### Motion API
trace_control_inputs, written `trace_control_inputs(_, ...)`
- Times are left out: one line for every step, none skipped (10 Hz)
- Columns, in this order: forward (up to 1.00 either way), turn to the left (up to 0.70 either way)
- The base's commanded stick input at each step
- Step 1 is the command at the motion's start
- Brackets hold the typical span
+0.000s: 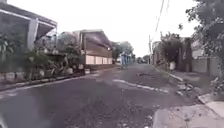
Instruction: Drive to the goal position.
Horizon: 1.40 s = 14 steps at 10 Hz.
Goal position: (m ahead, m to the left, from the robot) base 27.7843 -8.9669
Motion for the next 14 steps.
trace_control_inputs(0.85,0.00)
trace_control_inputs(0.85,0.00)
trace_control_inputs(0.85,0.00)
trace_control_inputs(0.85,0.00)
trace_control_inputs(0.85,0.00)
trace_control_inputs(0.85,0.00)
trace_control_inputs(0.85,0.00)
trace_control_inputs(0.85,0.00)
trace_control_inputs(0.85,0.00)
trace_control_inputs(0.85,0.00)
trace_control_inputs(0.85,0.00)
trace_control_inputs(0.85,0.00)
trace_control_inputs(0.85,0.00)
trace_control_inputs(0.85,0.00)
